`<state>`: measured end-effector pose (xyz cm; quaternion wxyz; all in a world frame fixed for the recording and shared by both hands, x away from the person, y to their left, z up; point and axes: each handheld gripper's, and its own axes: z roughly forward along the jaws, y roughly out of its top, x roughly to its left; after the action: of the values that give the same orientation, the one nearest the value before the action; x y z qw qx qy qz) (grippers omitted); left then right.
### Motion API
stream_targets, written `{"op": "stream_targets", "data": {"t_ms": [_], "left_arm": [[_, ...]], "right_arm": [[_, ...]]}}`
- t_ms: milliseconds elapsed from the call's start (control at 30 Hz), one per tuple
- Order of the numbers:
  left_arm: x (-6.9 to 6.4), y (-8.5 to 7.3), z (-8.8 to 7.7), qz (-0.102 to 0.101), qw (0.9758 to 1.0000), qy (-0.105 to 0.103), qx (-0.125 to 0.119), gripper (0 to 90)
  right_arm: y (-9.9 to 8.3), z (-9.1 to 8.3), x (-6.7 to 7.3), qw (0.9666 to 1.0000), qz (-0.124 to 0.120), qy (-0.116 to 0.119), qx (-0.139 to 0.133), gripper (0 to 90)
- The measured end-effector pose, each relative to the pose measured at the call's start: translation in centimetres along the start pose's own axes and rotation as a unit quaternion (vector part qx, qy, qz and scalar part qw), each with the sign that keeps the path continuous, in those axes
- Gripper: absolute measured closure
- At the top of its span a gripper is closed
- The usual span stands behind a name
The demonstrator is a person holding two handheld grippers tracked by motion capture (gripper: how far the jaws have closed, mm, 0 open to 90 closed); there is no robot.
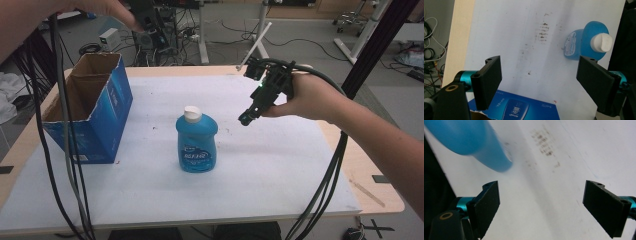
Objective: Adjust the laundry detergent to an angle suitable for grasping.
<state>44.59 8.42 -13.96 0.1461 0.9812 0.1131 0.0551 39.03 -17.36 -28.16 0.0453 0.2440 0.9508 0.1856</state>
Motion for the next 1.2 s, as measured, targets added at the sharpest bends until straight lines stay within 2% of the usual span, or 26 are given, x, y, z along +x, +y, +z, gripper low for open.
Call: {"op": "stream_targets", "data": {"t_ms": [67, 133, 200, 267, 367, 533, 700, 1000, 1200], "left_arm": [[-0.1, 0.1, 0.1, -0.003, 1.0, -0.002, -0.004, 20.6], [-0.1, 0.2, 0.0, 0.003, 1.0, -0.003, -0.001, 20.6], [-0.2, 0.2, 0.0, 0.003, 1.0, -0.003, -0.003, 20.6], [-0.3, 0.3, 0.1, 0.006, 1.0, -0.003, -0.002, 20.6], [-0.5, 0.5, 0.1, 0.009, 0.9999, -0.006, -0.002, 20.6], [-0.8, 0.6, 0.1, 0.014, 0.9999, -0.006, -0.003, 20.6], [-0.9, 0.5, 0.0, 0.02, 0.9998, -0.008, -0.004, 20.6], [-0.9, 0.5, 0.2, 0.026, 0.9996, -0.012, 0.0, 20.6], [-1.1, 0.6, 0.2, 0.027, 0.9996, -0.014, 0.002, 20.6]], "right_arm": [[-0.9, 0.2, -0.4, 0.9997, 0.023, -0.008, 0.007, 13.5], [-1.6, 0.5, -0.7, 0.9987, 0.044, -0.02, 0.016, 13.5], [-2.5, 0.8, -1.1, 0.9963, 0.072, -0.032, 0.033, 13.5], [-3.2, 1.0, -1.5, 0.9944, 0.088, -0.043, 0.04, 13.5], [-4.1, 1.3, -2.2, 0.9896, 0.122, -0.055, 0.052, 13.5], [-4.6, 1.6, -2.5, 0.9881, 0.135, -0.045, 0.057, 13.5], [-4.7, 1.8, -2.5, 0.9876, 0.137, -0.042, 0.064, 13.5], [-5.0, 1.9, -2.7, 0.9849, 0.152, -0.045, 0.068, 13.5], [-5.0, 1.8, -2.7, 0.9862, 0.146, -0.041, 0.066, 13.5]]}}
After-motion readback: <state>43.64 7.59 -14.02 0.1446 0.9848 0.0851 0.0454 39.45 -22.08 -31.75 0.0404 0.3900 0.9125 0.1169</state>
